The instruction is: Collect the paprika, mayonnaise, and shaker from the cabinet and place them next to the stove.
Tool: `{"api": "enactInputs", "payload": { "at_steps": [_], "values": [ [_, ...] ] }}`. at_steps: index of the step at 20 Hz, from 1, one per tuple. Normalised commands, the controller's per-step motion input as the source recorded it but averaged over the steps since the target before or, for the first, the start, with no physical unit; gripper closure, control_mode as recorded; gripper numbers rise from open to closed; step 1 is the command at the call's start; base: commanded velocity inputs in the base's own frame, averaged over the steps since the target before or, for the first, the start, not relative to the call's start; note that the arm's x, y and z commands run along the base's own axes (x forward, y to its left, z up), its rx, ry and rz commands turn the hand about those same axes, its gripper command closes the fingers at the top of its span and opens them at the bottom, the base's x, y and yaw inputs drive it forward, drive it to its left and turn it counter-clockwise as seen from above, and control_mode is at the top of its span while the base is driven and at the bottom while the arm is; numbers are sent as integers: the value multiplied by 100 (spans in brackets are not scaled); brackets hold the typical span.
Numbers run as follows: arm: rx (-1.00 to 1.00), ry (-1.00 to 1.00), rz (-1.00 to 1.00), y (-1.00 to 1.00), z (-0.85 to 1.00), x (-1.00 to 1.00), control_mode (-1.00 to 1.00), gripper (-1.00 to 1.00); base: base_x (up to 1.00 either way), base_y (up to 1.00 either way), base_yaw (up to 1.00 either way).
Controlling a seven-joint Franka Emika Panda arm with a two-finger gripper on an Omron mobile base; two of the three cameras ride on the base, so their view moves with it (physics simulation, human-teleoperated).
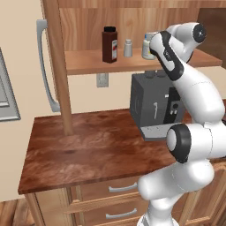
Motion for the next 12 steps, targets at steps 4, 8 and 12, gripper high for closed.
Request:
{"api": "enactInputs", "payload": {
  "at_steps": [4, 8, 12],
  "values": [
    [0, 0, 1, 0, -3, 16, -100, -100, 0, 0, 0],
    [0, 0, 0, 0, 0, 14, -100, -100, 0, 0, 0],
    [0, 0, 0, 0, 0, 13, -100, -100, 0, 0, 0]
  ]
}}
